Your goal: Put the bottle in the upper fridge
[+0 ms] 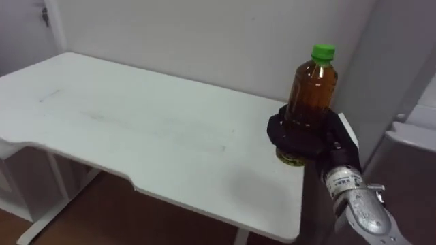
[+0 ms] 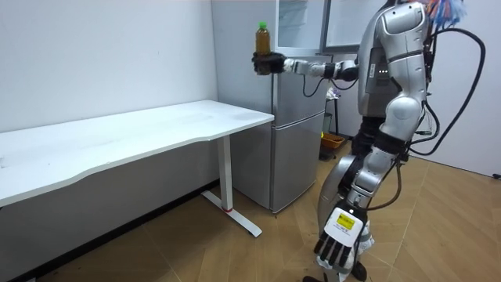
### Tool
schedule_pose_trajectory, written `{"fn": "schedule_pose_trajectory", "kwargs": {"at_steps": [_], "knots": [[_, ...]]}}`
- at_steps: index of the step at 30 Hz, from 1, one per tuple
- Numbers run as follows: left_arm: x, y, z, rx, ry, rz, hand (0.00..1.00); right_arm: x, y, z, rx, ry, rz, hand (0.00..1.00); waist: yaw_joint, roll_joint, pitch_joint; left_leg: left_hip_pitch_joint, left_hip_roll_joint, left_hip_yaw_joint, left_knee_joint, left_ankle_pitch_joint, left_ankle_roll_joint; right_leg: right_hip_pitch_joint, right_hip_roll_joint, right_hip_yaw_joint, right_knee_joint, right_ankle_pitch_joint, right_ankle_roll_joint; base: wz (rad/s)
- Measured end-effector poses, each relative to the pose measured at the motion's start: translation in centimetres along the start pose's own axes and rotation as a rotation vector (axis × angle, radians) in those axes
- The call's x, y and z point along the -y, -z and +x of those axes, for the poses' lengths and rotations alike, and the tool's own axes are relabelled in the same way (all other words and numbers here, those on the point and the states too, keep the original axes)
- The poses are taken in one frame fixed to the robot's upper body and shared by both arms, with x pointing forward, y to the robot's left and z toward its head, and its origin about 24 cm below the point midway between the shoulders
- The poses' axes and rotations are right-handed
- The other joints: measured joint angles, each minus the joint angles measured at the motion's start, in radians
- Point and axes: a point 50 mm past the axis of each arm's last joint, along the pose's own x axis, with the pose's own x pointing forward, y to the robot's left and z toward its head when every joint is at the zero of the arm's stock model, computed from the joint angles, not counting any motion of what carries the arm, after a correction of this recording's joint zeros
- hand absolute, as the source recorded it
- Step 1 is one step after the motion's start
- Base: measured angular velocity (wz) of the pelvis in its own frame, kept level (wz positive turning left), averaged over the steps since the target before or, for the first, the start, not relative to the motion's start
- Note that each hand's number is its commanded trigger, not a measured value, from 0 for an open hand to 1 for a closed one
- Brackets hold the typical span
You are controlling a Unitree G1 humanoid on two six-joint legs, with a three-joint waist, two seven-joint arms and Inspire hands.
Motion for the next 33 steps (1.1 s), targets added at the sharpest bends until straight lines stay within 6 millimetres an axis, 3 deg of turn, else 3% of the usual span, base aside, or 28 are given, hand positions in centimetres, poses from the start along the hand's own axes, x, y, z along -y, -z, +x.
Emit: {"fn": "schedule_pose_trajectory", "kwargs": {"at_steps": [2, 8, 13, 21, 28, 33], "knots": [[-0.1, 1.0, -0.2, -0.026, -0.003, -0.002, 0.00, 0.1, -0.6, -0.3, 0.025, -0.029, -0.013, 1.00, -0.015, 0.003, -0.0034, 0.035, 0.000, 0.007, -0.007, -0.003, -0.002, 0.034, 0.009, 0.020, -0.023, 0.004, 0.003, -0.11], [-0.5, 0.9, -0.2, -0.029, -0.015, -0.022, 0.00, 0.3, -2.1, -0.3, 0.076, -0.081, -0.010, 1.00, -0.026, 0.006, -0.0094, 0.062, 0.005, 0.026, -0.022, -0.004, -0.004, 0.049, 0.017, 0.044, -0.024, 0.006, 0.000, -0.11], [-1.0, 1.3, -0.2, -0.041, -0.033, -0.049, 0.00, 0.8, -4.1, -0.4, 0.151, -0.100, -0.057, 1.00, -0.063, 0.002, -0.0121, 0.079, 0.005, 0.023, -0.026, -0.004, -0.005, 0.070, 0.020, 0.037, -0.040, 0.011, 0.002, 0.02], [-1.3, 1.7, -0.3, -0.053, -0.053, -0.064, 0.00, 3.6, -5.6, -0.5, 0.197, -0.030, -0.092, 1.00, -0.081, 0.001, -0.0123, 0.137, 0.006, 0.041, -0.063, -0.008, -0.008, 0.102, 0.025, 0.058, -0.057, 0.013, 0.004, -0.10], [-1.3, 1.7, -0.3, -0.052, -0.053, -0.065, 0.00, 5.0, -6.7, -0.6, 0.215, 0.007, -0.128, 1.00, -0.125, 0.002, -0.0118, 0.152, 0.009, 0.058, -0.075, -0.010, -0.008, 0.112, 0.027, 0.071, -0.058, 0.013, 0.005, -0.06], [-1.5, 1.9, -0.3, -0.057, -0.061, -0.081, 0.00, 5.9, -7.7, -0.6, 0.244, 0.037, -0.158, 1.00, -0.126, 0.000, -0.0112, 0.158, 0.015, 0.073, -0.076, -0.014, -0.009, 0.112, 0.029, 0.079, -0.057, 0.013, 0.005, -0.08]]}}
